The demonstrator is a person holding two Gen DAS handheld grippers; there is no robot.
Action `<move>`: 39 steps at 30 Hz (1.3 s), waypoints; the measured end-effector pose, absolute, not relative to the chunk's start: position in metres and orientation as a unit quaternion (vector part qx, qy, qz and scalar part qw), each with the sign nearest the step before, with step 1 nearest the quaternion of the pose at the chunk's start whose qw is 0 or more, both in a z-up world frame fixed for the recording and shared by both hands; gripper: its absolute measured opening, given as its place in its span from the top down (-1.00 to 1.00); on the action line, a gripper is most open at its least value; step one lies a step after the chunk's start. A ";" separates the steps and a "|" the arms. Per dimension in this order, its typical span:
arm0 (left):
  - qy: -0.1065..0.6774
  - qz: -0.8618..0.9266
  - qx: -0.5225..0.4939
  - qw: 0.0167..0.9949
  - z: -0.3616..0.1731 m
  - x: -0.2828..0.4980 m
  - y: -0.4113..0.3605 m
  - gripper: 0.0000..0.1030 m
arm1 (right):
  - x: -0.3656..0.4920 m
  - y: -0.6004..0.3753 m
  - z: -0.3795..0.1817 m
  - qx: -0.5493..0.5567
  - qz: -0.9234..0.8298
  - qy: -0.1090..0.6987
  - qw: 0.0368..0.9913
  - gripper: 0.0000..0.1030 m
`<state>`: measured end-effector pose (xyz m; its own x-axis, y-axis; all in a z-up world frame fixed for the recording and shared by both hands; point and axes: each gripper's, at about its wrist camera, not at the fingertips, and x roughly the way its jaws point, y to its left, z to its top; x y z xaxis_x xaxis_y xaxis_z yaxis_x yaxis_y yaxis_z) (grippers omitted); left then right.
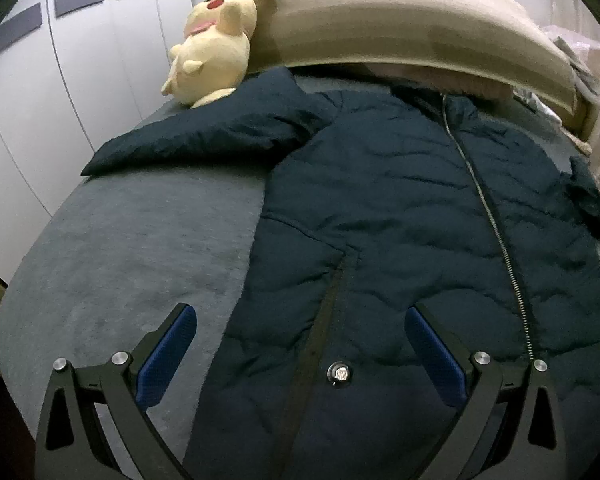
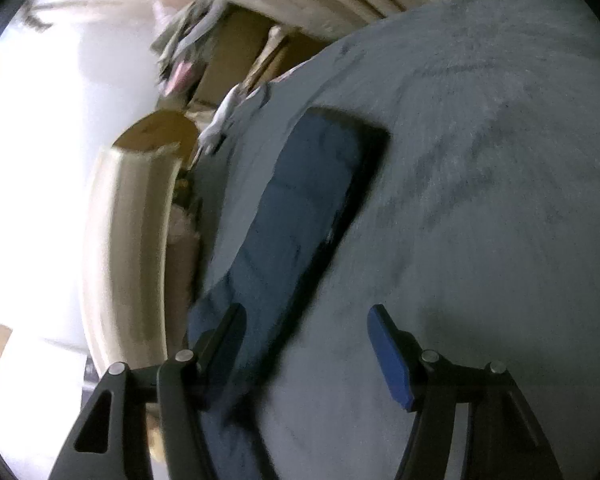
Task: Fold large clothes
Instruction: 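Move the right gripper to the sleeve nearest it and grasp the cuff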
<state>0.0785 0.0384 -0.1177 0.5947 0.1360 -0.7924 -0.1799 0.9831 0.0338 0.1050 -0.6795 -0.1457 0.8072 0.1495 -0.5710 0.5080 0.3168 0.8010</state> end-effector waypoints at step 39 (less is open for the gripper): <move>0.397 0.042 -0.132 0.907 -0.093 0.085 0.070 -1.00 | 0.249 -0.421 0.053 0.222 0.071 0.281 0.931 0.84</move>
